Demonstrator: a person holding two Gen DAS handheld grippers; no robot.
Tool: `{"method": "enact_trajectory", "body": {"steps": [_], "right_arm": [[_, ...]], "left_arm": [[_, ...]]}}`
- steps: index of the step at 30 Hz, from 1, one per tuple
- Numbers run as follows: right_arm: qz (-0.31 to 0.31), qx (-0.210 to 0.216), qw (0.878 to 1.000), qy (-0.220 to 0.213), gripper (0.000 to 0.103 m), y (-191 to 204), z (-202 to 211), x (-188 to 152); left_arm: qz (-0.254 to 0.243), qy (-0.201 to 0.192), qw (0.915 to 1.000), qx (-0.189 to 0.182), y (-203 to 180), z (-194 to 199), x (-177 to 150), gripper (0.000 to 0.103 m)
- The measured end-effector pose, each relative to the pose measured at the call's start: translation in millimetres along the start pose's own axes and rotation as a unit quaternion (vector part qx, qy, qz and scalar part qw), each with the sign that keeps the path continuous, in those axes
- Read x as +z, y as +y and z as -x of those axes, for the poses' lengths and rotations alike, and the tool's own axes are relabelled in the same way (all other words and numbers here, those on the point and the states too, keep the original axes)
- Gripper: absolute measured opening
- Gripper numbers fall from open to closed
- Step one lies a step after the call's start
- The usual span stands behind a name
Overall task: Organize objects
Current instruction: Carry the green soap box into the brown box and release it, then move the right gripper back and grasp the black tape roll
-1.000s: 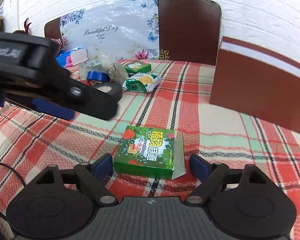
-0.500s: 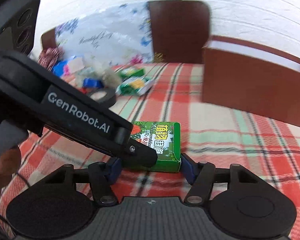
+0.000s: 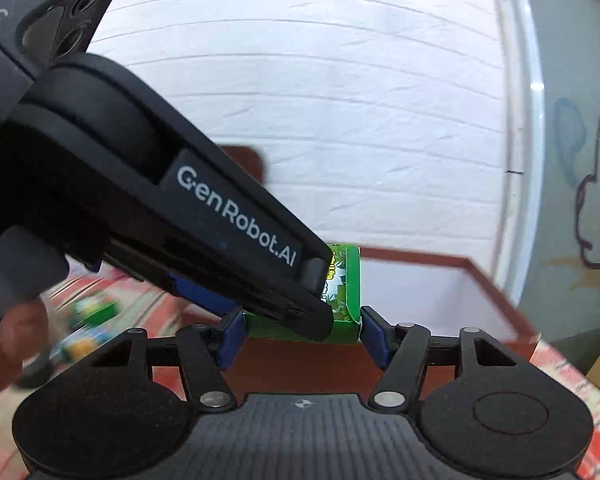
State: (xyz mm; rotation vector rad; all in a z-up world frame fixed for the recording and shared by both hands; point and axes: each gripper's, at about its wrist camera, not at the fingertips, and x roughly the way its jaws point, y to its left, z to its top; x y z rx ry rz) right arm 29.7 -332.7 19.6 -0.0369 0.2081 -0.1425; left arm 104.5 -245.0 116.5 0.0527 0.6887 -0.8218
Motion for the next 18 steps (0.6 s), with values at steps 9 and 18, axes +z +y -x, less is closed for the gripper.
{"method": "enact_trajectory", "body": {"steps": [9, 18], "right_arm": [[-0.017, -0.058, 0.998, 0.009, 0.079, -18.7, -31.2, -14.2], [-0.049, -0.052, 0.997, -0.036, 0.102, 7.1, 46.3, -43.3]], "left_arm": [[0.024, 0.019, 0.9985, 0.046, 8.8, -50.2, 7.6, 0.063], [-0.001, -0.046, 0.9966, 0.068, 4.8, 33.7, -36.7, 0.072]]}}
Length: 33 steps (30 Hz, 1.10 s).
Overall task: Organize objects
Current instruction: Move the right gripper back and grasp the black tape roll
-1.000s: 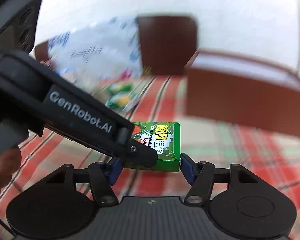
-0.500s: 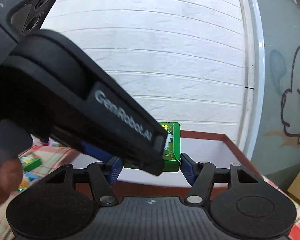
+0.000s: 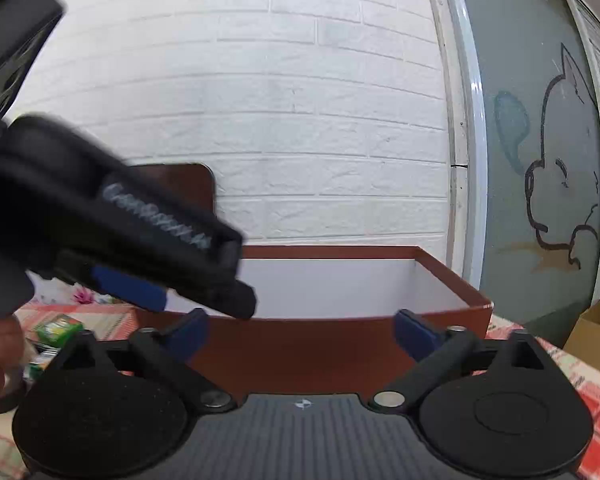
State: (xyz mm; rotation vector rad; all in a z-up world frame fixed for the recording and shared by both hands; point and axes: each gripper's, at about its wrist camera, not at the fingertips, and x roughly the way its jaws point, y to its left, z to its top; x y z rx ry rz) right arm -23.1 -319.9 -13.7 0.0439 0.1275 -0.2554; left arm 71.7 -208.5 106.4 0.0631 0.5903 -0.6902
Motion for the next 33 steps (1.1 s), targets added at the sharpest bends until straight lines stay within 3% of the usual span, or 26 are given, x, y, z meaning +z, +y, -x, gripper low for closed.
{"method": "enact_trajectory", "body": {"steps": [3, 7, 9, 10, 13, 15, 17, 18, 19, 21, 23, 26, 28, 33], "right_arm": [[-0.017, 0.072, 0.997, 0.013, 0.102, 7.6, 15.2, -4.5], [-0.010, 0.170, 0.978, 0.122, 0.102, 62.2, 12.1, -20.5], [0.030, 0.209, 0.963, 0.169, 0.097, 98.3, 21.3, -32.6], [0.059, 0.227, 0.955, 0.180, 0.090, 110.9, 13.3, -34.1], [0.117, 0.264, 0.939, 0.185, 0.082, 143.7, 15.5, -34.6], [0.128, 0.288, 0.928, 0.199, 0.071, 155.7, -2.2, -28.9], [0.132, 0.305, 0.920, 0.209, 0.069, 171.0, -10.3, -29.0], [0.132, 0.314, 0.916, 0.211, 0.069, 175.6, -17.8, -28.0], [0.135, 0.319, 0.913, 0.214, 0.069, 185.6, -23.6, -28.0], [0.143, 0.314, 0.913, 0.219, 0.069, 208.0, -39.1, -27.3], [0.139, 0.305, 0.917, 0.216, 0.068, 223.0, -57.3, -25.2], [0.127, 0.306, 0.915, 0.230, 0.081, 239.4, -86.8, -23.9], [0.133, 0.310, 0.914, 0.227, 0.075, 245.3, -92.6, -24.3], [0.131, 0.312, 0.912, 0.231, 0.075, 228.2, -79.3, -23.7]], "left_arm": [[0.019, -0.003, 0.9996, 0.021, 21.2, 29.4, -34.3, 0.077], [0.061, 0.035, 0.9949, 0.072, 66.8, 50.8, -81.5, 0.077], [0.086, 0.055, 0.9882, 0.114, 94.7, 61.3, -107.2, 0.077], [0.102, 0.063, 0.9837, 0.134, 109.9, 68.2, -120.0, 0.076], [0.145, 0.079, 0.9697, 0.181, 153.1, 86.9, -147.8, 0.075], [0.136, 0.058, 0.9656, 0.214, 170.5, 103.3, -161.5, 0.073], [0.119, 0.047, 0.9521, 0.278, 185.5, 110.8, -173.6, 0.074], [0.118, 0.031, 0.9478, 0.295, 194.5, 114.2, -180.2, 0.081], [0.123, 0.014, 0.9461, 0.299, 201.5, 118.2, -185.9, 0.085], [0.157, -0.013, 0.9451, 0.286, 215.4, 126.1, -189.3, 0.080], [0.169, -0.019, 0.9377, 0.303, 221.2, 128.4, -191.0, 0.083], [0.161, -0.017, 0.9403, 0.300, 217.4, 120.6, -187.4, 0.087], [0.153, -0.013, 0.9408, 0.302, 216.1, 117.7, -187.1, 0.088], [0.134, -0.003, 0.9443, 0.301, 209.8, 113.6, -187.6, 0.093]]}}
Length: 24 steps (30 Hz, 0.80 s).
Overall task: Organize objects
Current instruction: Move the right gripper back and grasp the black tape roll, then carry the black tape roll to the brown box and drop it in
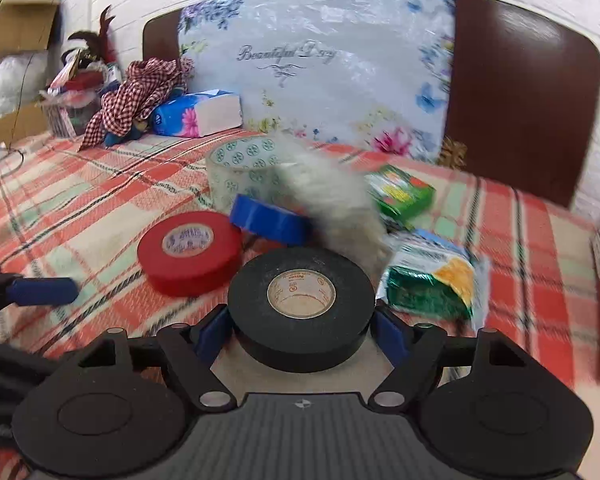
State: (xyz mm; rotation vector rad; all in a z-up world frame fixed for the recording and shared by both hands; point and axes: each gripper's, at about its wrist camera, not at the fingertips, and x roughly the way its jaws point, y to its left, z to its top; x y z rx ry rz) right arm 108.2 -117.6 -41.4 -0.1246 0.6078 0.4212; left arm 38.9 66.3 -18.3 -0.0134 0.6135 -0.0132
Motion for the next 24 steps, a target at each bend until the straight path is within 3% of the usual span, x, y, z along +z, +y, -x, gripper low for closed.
{"method": "enact_trajectory", "body": {"steps": [5, 11, 15, 19, 24], "right_arm": [[-0.011, -0.032, 0.999, 0.006, 0.075, -21.6, 52.9, -40.2], [-0.051, -0.073, 0.996, 0.008, 0.076, -36.8, 127.0, -93.5], [-0.049, -0.082, 0.995, -0.003, 0.077, -34.7, 137.6, -103.5], [-0.050, -0.074, 0.996, -0.003, 0.085, -34.8, 134.6, -103.2], [-0.051, -0.078, 0.996, -0.007, 0.085, -34.1, 137.4, -104.2]], "left_arm": [[-0.015, 0.001, 0.9999, -0.002, -6.8, 2.6, -1.7, 0.094], [-0.032, 0.005, 0.9993, 0.022, -15.7, 2.7, -2.1, 0.095], [-0.034, 0.005, 0.9991, 0.026, -16.6, 3.7, -2.3, 0.095], [-0.035, 0.004, 0.9990, 0.026, -16.3, 3.8, -2.2, 0.096], [-0.039, 0.005, 0.9988, 0.028, -16.7, 4.2, -1.6, 0.096]]}}
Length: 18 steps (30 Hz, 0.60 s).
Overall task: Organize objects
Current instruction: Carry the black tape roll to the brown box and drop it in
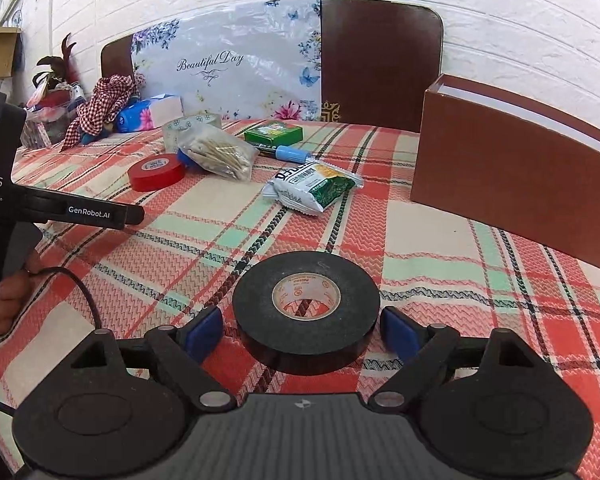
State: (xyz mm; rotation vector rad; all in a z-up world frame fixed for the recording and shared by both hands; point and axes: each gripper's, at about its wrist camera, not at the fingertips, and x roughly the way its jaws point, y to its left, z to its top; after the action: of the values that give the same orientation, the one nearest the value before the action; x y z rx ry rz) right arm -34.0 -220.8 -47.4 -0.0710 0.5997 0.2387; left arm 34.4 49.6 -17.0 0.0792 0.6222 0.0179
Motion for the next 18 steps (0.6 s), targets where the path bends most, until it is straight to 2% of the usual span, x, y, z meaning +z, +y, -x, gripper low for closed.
{"method": "enact_trajectory", "body": {"steps": [9, 12, 16, 18], "right_arm": [[-0.003, -0.008, 1.000, 0.003, 0.086, 0.2, 4.1, -1.4], [-0.009, -0.009, 1.000, 0.002, 0.086, -1.9, 7.9, -3.6], [-0.022, -0.010, 1.000, 0.000, 0.086, -7.4, 12.0, -6.3], [-0.027, -0.010, 1.000, -0.002, 0.086, -9.6, 13.4, -7.1]], "left_arm": [[-0.010, 0.008, 0.9998, 0.018, -7.1, 0.9, 2.8, 0.097], [0.001, 0.017, 0.9995, 0.026, -10.2, 2.2, 4.2, 0.097], [0.000, 0.022, 0.9995, 0.023, -21.2, 6.1, 4.0, 0.097], [0.004, 0.031, 0.9995, 0.009, -28.3, 9.7, 5.3, 0.096]]}}
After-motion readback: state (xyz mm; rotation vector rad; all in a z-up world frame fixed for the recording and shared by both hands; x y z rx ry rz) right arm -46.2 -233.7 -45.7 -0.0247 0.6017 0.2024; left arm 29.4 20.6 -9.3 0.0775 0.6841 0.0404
